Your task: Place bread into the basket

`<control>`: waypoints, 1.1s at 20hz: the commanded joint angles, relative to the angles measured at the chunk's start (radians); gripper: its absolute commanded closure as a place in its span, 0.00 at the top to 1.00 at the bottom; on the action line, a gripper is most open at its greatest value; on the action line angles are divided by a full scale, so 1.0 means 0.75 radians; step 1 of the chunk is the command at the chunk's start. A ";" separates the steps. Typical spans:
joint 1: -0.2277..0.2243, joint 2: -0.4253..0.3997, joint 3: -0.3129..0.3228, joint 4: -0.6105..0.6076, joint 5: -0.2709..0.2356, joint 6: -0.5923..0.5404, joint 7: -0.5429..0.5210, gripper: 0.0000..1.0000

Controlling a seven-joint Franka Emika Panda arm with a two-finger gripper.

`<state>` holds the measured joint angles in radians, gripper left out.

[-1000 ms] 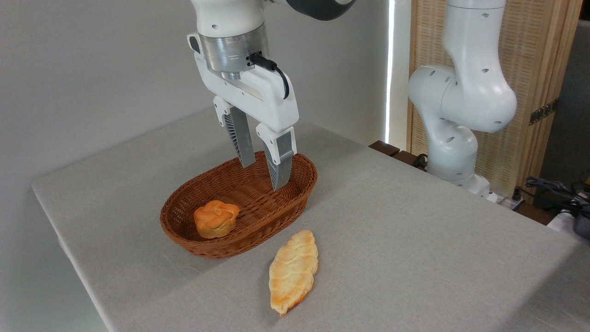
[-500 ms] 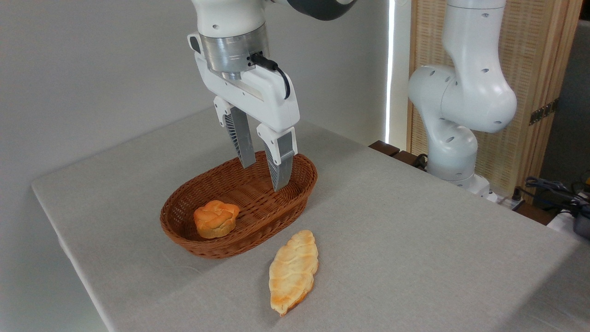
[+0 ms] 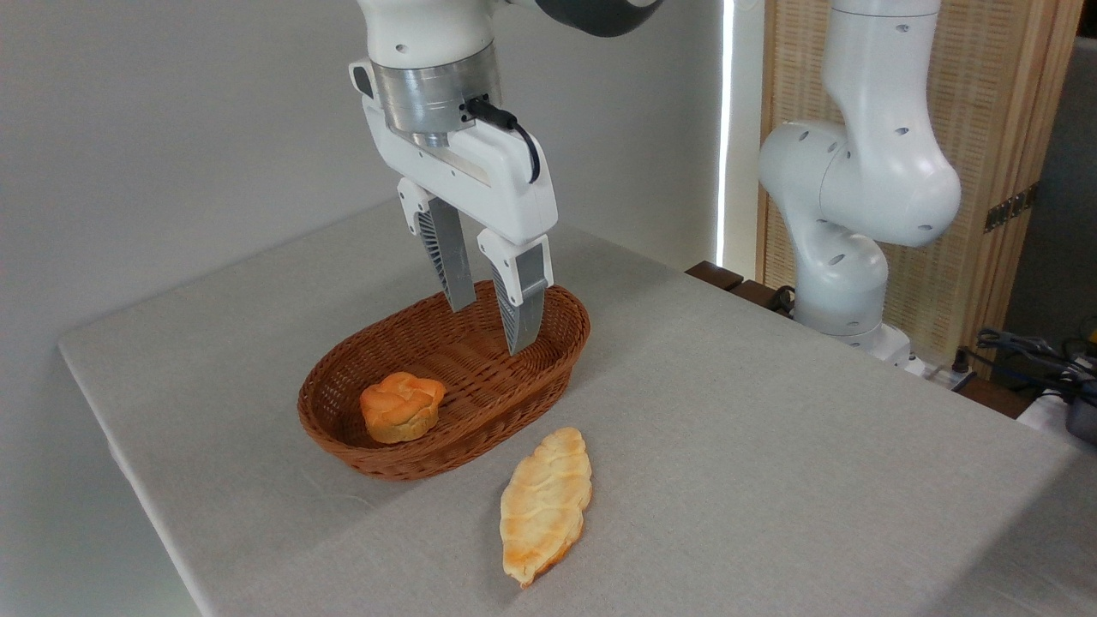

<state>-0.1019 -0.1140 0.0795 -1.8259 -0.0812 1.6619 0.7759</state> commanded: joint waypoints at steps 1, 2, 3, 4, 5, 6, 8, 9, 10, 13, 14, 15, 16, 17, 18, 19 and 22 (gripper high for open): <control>-0.009 -0.003 0.019 0.021 -0.016 -0.046 0.023 1.00; -0.009 -0.003 0.019 0.021 -0.016 -0.046 0.023 1.00; -0.007 -0.003 0.019 0.021 -0.016 -0.044 0.023 1.00; -0.007 -0.001 0.021 0.021 -0.016 -0.042 0.023 1.00; -0.007 -0.001 0.021 0.027 -0.016 -0.038 0.023 1.00; -0.007 -0.001 0.023 0.035 -0.016 -0.038 0.025 1.00; -0.005 -0.001 0.023 0.035 -0.016 -0.042 0.025 1.00; -0.003 -0.001 0.023 0.035 -0.016 -0.042 0.029 1.00; -0.003 -0.001 0.023 0.035 -0.016 -0.046 0.037 1.00; -0.003 0.001 0.023 0.033 -0.016 -0.062 0.037 1.00; -0.001 0.001 0.023 0.035 -0.018 -0.062 0.037 1.00; -0.001 0.003 0.023 0.035 -0.018 -0.060 0.037 1.00; -0.001 0.007 0.023 0.035 -0.018 -0.062 0.039 1.00; -0.001 0.009 0.023 0.035 -0.016 -0.062 0.039 1.00; -0.001 0.009 0.023 0.035 -0.016 -0.060 0.039 1.00; -0.001 0.007 0.023 0.035 -0.016 -0.060 0.039 1.00; -0.007 0.009 0.021 -0.030 0.000 -0.034 0.043 1.00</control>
<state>-0.1004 -0.1145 0.0852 -1.8202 -0.0812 1.6470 0.7817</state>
